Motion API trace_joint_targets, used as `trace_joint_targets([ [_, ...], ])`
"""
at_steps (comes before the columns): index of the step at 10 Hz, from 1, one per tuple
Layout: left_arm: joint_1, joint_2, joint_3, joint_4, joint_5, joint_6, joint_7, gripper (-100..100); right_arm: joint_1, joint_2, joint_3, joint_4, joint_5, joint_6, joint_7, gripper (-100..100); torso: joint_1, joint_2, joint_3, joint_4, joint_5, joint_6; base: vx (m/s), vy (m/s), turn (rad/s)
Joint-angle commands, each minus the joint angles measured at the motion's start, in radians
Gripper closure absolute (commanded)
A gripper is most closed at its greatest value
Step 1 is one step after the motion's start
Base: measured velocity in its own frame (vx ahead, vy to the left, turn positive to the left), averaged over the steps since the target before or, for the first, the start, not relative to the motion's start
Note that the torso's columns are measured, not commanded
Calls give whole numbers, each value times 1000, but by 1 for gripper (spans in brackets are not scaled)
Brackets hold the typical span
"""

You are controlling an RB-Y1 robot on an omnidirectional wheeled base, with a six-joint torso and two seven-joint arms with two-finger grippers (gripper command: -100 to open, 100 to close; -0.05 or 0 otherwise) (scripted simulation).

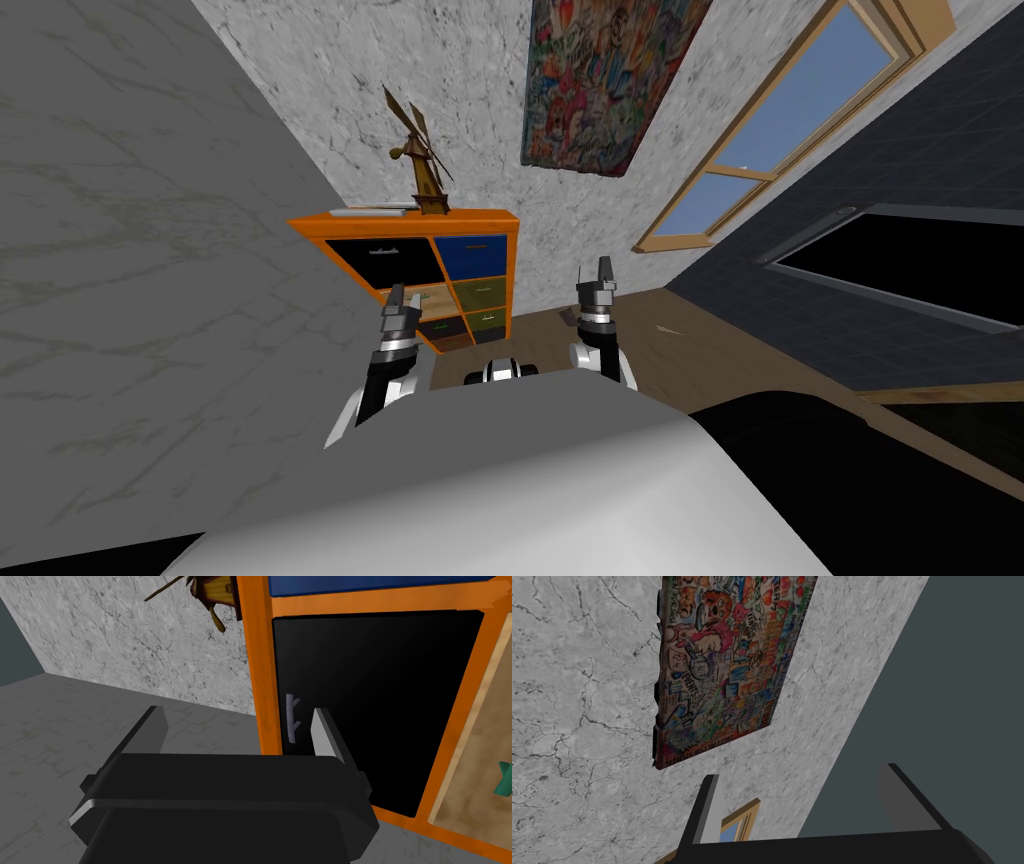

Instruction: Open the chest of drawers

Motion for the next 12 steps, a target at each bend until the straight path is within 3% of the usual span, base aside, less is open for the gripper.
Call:
trace_joint_targets([
  [1, -21, 16, 3, 72, 2, -21, -1, -100, 0, 0, 0, 0, 0, 0, 0, 0, 0, 0, 0, 0, 0, 0, 54, -58, -6],
  [12, -72, 16, 4, 315, 5, -99, -9, -100, 0, 0, 0, 0, 0, 0, 0, 0, 0, -1, -1, 0, 0, 0, 50, -56, -6],
])
